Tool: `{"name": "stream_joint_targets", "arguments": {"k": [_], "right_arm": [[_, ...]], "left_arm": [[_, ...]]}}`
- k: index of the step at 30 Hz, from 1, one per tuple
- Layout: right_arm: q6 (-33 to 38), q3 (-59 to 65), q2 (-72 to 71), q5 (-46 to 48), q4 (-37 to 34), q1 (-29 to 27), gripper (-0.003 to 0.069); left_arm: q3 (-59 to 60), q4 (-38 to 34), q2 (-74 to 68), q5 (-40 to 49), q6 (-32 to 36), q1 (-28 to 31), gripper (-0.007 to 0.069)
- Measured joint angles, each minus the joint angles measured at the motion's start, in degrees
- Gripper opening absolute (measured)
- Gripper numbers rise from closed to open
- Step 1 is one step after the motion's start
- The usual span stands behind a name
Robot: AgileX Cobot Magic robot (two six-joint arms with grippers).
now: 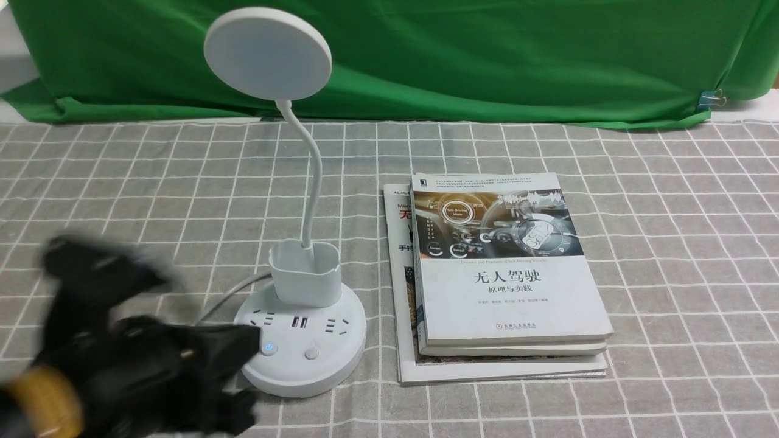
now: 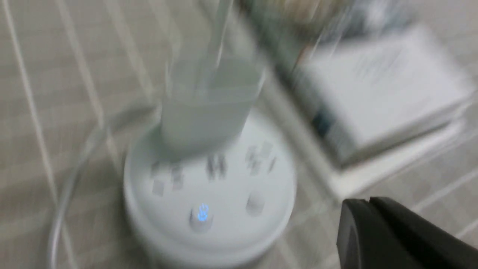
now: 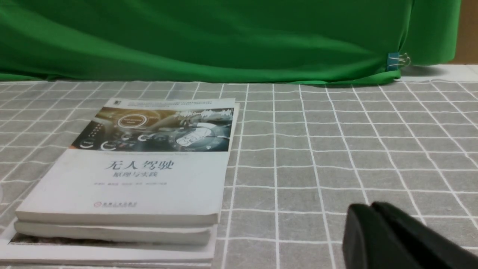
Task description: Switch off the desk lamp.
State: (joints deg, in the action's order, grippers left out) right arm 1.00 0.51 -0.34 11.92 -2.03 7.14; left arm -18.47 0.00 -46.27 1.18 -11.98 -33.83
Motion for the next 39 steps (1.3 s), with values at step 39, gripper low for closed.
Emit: {"name": "stream_joint_targets", "arguments": {"k": [39], "right_arm": [[0.0,0.0,0.0,0.0,0.0,0.0,0.0036]], "left_arm": [[18.89,-2.52,28.72,-22.37,13.8,22.74,0.0001]]}}
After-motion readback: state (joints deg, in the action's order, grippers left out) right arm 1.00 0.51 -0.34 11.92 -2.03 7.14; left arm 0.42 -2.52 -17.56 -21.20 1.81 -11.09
